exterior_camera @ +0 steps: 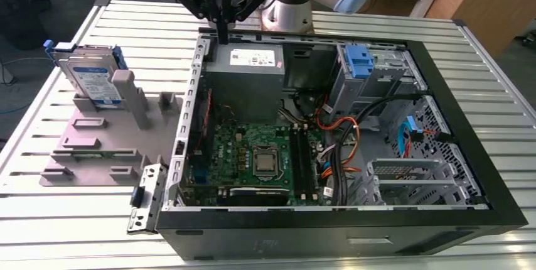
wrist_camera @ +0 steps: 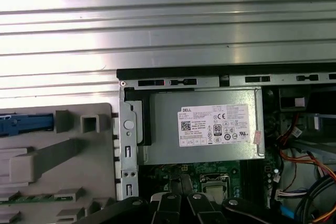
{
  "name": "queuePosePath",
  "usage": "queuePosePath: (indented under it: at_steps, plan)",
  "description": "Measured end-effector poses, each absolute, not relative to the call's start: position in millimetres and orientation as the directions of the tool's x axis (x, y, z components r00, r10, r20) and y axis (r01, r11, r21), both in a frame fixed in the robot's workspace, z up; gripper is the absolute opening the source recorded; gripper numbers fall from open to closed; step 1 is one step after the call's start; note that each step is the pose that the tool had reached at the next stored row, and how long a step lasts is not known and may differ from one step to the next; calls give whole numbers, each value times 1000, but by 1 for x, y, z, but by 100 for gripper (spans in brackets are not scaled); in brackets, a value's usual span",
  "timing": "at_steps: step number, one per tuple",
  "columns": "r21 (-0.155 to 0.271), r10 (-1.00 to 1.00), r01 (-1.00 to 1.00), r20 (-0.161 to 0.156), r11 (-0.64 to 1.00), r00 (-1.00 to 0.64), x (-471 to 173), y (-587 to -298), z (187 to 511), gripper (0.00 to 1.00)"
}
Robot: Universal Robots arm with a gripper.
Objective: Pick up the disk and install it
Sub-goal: 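Reach for the disk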
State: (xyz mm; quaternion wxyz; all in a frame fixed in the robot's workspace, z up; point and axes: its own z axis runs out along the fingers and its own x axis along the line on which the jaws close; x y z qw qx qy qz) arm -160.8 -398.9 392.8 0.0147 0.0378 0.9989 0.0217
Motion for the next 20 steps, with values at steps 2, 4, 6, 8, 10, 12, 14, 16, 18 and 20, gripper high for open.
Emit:
queuePosePath:
  at_steps: [2,4,6,8,10,12,14,16,18,20]
  plan:
    - [45,76,75,-28,996,-997,-161,-399,393,11]
    - [45,76,75,-28,996,-997,-161,-399,393,11]
    - [45,76,75,-28,996,-997,-161,-399,393,11]
    - [45,76,75,-28,996,-997,-161,-399,393,11]
    - [45,76,75,-28,996,-997,-161,-399,393,11]
    - [45,76,75,-28,996,-997,-161,-399,393,11]
    - [45,76,75,-28,996,-997,-162,-399,393,11]
    - [45,76,75,-28,996,-997,-164,-399,393,11]
    - [45,76,75,-28,996,-997,-167,-399,393,11]
    - [45,76,75,-28,996,-997,-172,-399,393,11]
